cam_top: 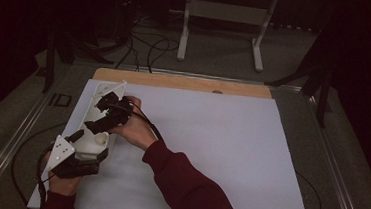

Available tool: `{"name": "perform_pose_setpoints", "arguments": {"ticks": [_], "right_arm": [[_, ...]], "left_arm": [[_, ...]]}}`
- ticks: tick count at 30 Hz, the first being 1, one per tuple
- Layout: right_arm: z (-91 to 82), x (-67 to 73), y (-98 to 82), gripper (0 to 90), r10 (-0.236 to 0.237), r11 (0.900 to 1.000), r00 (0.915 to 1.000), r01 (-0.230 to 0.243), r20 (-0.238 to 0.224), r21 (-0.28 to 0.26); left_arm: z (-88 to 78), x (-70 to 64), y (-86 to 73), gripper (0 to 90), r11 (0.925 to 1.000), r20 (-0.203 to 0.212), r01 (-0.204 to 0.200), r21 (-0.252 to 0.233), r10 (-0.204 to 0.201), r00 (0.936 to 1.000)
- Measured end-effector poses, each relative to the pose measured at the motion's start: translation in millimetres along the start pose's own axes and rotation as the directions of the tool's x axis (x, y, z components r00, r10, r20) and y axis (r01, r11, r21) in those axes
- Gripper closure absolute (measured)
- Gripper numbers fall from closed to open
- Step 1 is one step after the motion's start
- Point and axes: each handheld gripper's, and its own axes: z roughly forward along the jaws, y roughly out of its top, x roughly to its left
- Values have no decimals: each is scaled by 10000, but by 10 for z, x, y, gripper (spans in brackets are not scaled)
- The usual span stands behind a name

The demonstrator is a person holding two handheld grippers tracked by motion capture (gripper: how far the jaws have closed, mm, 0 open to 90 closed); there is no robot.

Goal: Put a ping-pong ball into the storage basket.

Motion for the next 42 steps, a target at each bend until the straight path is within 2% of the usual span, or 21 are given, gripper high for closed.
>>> {"name": "perform_pose_setpoints", "arguments": {"ticks": [23, 36, 42], "right_arm": [[-357, -188, -161, 96, -25, 9988, 9995, 41, 309, -497], [-697, -351, -390, 96, 248, 9973, 9962, -189, 830, -715], [-902, -452, -582, 96, 482, 9950, 9917, -373, 1189, -921]], "left_arm": [[8, -14, 3, 9, 10000, 8, 8, 28, -8, 10000], [9, -24, 6, 9, 10000, 7, -2, 26, 2, 10000], [11, -25, 6, 9, 10000, 10, 15, 38, -15, 10000]]}}
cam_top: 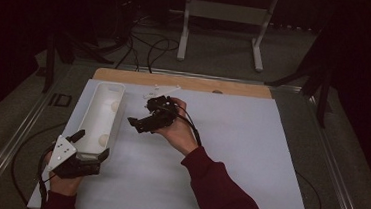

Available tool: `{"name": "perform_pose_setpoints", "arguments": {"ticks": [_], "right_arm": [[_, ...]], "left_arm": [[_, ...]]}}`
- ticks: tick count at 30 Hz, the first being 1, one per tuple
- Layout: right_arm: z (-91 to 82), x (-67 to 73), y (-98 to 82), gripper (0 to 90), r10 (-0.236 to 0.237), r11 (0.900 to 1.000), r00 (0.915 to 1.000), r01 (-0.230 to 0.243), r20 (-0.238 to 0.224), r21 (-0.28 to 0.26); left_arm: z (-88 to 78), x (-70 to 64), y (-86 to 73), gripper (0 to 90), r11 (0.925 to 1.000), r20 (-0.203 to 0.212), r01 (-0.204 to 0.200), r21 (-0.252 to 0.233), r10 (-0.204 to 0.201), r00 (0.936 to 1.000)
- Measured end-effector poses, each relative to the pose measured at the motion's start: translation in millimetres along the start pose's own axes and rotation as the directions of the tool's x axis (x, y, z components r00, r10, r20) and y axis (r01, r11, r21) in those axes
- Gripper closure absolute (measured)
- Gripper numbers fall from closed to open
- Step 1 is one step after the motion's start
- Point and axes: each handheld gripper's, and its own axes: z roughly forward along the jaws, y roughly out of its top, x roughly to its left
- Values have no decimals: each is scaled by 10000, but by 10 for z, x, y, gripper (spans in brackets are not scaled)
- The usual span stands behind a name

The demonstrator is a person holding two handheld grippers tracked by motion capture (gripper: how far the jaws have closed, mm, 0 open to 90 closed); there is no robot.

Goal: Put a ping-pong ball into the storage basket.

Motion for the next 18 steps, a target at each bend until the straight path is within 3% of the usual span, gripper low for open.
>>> {"name": "perform_pose_setpoints", "arguments": {"ticks": [13, 18], "right_arm": [[-532, -306, -417, 97, 483, 9988, 9917, -468, 1195, -153], [-715, -377, -563, 97, 704, 9973, 9845, -657, 1607, -341]], "left_arm": [[1, -7, 5, 9, 10000, -33, -6, 19, 6, 10000], [-7, 10, 13, 9, 9996, 77, 268, -106, -267, 9996]]}}
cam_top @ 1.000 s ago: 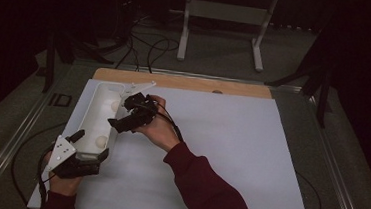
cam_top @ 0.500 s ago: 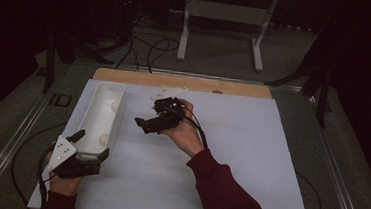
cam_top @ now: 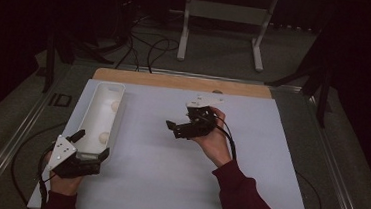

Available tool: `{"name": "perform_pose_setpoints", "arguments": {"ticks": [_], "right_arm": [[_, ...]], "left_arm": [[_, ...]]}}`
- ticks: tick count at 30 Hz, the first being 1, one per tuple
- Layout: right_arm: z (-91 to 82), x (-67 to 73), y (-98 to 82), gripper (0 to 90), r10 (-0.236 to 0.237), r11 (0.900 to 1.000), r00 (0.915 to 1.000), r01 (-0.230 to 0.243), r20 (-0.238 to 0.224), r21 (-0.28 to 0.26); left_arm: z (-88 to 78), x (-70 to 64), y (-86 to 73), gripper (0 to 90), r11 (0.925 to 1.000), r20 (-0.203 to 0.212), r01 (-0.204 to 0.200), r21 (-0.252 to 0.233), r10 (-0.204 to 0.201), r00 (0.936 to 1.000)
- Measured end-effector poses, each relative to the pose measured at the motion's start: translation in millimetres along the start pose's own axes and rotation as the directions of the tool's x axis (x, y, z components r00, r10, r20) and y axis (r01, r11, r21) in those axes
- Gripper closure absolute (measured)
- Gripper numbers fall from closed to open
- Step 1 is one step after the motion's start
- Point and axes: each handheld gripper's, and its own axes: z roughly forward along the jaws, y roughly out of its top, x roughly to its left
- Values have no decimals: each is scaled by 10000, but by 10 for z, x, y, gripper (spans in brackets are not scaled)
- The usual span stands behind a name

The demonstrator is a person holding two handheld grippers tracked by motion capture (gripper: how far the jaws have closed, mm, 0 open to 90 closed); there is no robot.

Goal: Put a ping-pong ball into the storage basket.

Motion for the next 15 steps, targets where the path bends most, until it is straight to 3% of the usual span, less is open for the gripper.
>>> {"name": "perform_pose_setpoints", "arguments": {"ticks": [5, 15], "right_arm": [[-134, -105, -142, 97, 353, 9993, 9991, -351, 220, -109], [-335, -163, -447, 98, 636, 9978, 9957, -620, 674, -254]], "left_arm": [[-14, 33, 6, 9, 9990, 105, 421, -153, -419, 9991], [14, 26, 21, 8, 9988, 161, 485, 29, -485, 9987]]}}
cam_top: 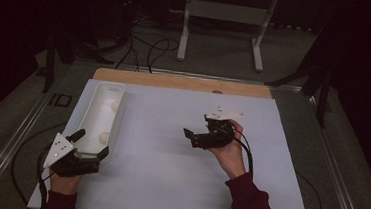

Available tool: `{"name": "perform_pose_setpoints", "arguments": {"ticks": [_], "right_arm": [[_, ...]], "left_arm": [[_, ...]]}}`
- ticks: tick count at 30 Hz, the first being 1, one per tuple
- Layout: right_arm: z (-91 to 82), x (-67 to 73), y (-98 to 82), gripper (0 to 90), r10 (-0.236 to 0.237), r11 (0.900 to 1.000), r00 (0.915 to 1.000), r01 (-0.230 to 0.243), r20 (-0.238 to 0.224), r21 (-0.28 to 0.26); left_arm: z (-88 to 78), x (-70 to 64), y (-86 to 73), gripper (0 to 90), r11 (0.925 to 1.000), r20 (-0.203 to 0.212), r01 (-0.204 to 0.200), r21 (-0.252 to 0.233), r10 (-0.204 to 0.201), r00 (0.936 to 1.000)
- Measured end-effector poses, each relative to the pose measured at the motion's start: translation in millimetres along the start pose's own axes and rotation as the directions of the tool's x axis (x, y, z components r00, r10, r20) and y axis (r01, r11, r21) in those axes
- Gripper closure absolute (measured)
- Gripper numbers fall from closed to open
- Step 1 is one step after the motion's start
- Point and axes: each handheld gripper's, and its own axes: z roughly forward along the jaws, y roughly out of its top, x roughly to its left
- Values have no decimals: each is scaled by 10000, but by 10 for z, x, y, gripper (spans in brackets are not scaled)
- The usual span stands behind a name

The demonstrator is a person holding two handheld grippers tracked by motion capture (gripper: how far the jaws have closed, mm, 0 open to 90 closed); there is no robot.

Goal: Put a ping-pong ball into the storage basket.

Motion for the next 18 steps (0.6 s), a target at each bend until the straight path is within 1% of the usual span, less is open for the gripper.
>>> {"name": "perform_pose_setpoints", "arguments": {"ticks": [3, 5, 6, 7, 8, 10, 12, 13, 14, 17, 18], "right_arm": [[-61, -37, -96, 98, 136, 9999, 9997, -136, 179, -35], [-113, -70, -175, 97, 205, 9998, 9991, -203, 377, -72], [-113, -70, -175, 97, 205, 9998, 9991, -203, 377, -72], [-138, -90, -217, 97, 238, 9997, 9988, -234, 428, -97], [-187, -126, -301, 96, 293, 9996, 9975, -294, 636, 3], [-238, -141, -362, 96, 240, 9997, 9963, -234, 825, -86], [-265, -143, -388, 96, 218, 9997, 9959, -210, 875, -107], [-289, -142, -411, 96, 168, 9998, 9953, -158, 955, -112], [-338, -125, -452, 96, 0, 9999, 9936, 16, 1131, -143], [-404, -88, -503, 96, -216, 9996, 9923, 238, 1221, -168], [-404, -88, -503, 96, -216, 9996, 9923, 238, 1221, -168]], "left_arm": [[8, 8, 1, 8, 10000, 8, 54, 45, -54, 10000], [12, 14, 0, 8, 9999, -12, 45, 106, -45, 10000], [12, 14, 0, 8, 9999, -12, 45, 106, -45, 10000], [20, 19, 1, 8, 9999, -37, 80, 126, -80, 10000], [23, 19, 4, 8, 9999, -38, 102, 106, -101, 9999], [27, 16, 7, 8, 9999, -60, 82, 112, -81, 9999], [31, 15, 9, 8, 9999, -66, 75, 113, -74, 10000], [34, 12, 15, 8, 9999, -57, 60, 135, -59, 10000], [35, 10, 18, 8, 9999, -57, 58, 138, -57, 10000], [44, 1, 28, 8, 9998, -60, 52, 182, -51, 10000], [44, 1, 28, 8, 9998, -60, 52, 182, -51, 10000]]}}
